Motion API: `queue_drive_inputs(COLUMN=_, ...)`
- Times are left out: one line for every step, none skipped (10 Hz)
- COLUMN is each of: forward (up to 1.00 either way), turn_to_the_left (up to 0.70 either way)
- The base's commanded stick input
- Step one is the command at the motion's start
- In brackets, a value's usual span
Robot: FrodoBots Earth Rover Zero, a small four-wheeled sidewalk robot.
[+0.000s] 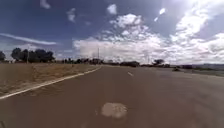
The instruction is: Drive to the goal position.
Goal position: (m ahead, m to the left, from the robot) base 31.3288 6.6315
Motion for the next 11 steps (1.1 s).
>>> queue_drive_inputs(forward=1.0, turn_to_the_left=0.0)
queue_drive_inputs(forward=1.0, turn_to_the_left=0.0)
queue_drive_inputs(forward=1.0, turn_to_the_left=0.0)
queue_drive_inputs(forward=1.0, turn_to_the_left=0.0)
queue_drive_inputs(forward=1.0, turn_to_the_left=0.0)
queue_drive_inputs(forward=1.0, turn_to_the_left=0.0)
queue_drive_inputs(forward=1.0, turn_to_the_left=0.0)
queue_drive_inputs(forward=1.0, turn_to_the_left=0.0)
queue_drive_inputs(forward=1.0, turn_to_the_left=0.0)
queue_drive_inputs(forward=1.0, turn_to_the_left=0.0)
queue_drive_inputs(forward=1.0, turn_to_the_left=0.0)
